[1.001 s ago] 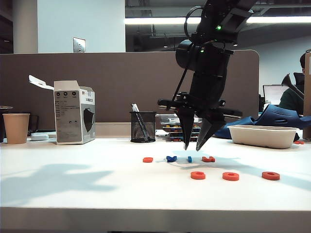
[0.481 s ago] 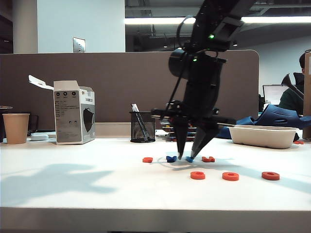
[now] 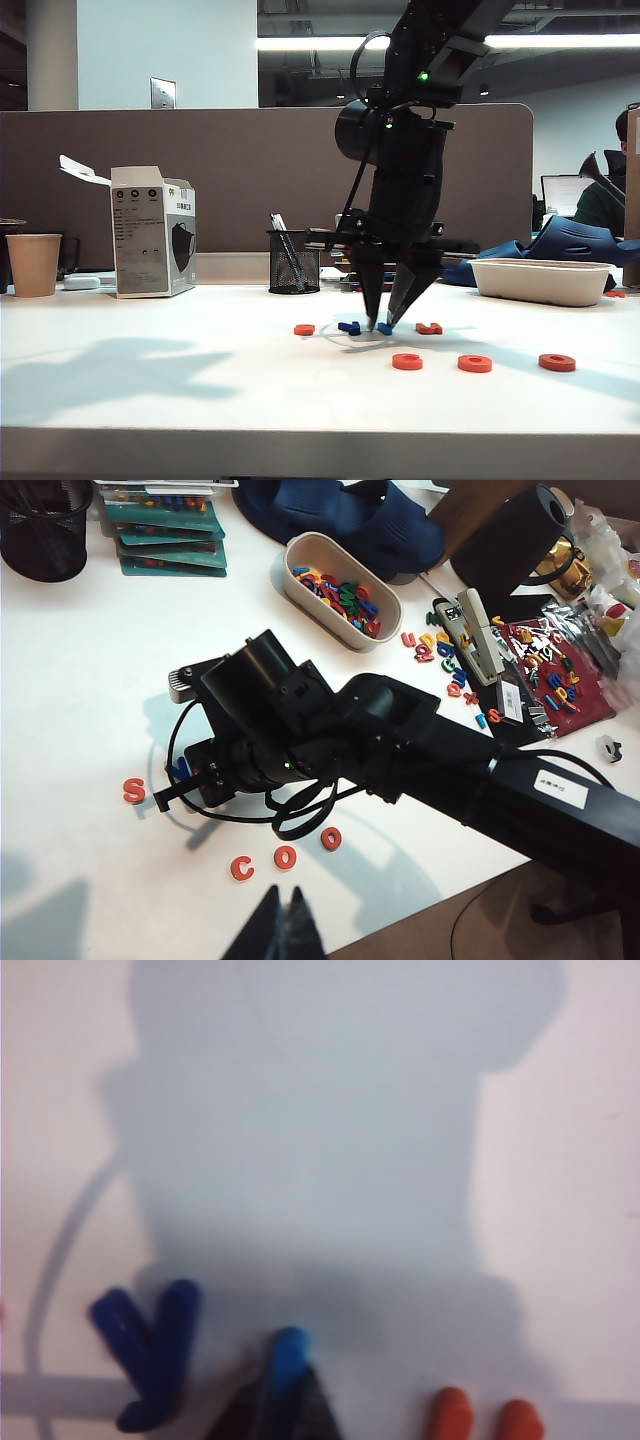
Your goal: Select the appropriate letters from the row of letter magnets placed on the table to arrange into the word "cool".
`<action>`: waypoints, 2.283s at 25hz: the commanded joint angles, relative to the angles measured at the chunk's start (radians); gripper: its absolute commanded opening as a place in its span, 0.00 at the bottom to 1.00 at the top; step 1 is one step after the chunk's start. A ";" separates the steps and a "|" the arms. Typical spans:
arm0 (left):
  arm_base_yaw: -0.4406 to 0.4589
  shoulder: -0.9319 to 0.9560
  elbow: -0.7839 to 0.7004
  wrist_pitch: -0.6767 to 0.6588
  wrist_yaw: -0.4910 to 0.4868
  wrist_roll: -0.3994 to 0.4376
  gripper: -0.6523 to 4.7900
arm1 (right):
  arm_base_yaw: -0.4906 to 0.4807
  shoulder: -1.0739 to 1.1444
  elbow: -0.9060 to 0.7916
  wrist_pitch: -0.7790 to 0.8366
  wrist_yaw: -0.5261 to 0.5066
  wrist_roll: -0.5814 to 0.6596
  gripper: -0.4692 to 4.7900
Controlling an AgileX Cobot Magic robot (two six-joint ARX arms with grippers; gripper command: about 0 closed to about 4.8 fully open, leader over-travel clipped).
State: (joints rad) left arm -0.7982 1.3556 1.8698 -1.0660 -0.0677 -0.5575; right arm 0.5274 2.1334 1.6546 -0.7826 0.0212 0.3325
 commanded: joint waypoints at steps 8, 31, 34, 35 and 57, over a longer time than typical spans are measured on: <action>0.000 -0.003 0.004 0.011 0.001 0.004 0.11 | -0.005 0.024 0.009 -0.064 0.067 -0.047 0.07; 0.000 -0.003 0.004 0.016 0.001 0.004 0.11 | -0.257 -0.434 -0.176 -0.185 0.079 -0.115 0.07; 0.000 -0.003 0.004 0.014 0.001 0.004 0.11 | -0.287 -0.497 -0.306 -0.135 0.053 -0.131 0.07; 0.000 -0.003 0.004 0.013 0.001 0.004 0.11 | -0.291 -0.511 -0.343 -0.118 0.046 -0.131 0.07; 0.000 -0.003 0.004 0.006 0.004 0.004 0.11 | -0.290 -0.510 -0.734 0.147 -0.002 -0.126 0.07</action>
State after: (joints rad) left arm -0.7986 1.3556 1.8698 -1.0622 -0.0673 -0.5575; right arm 0.2375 1.6115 0.9390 -0.6109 0.0154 0.2043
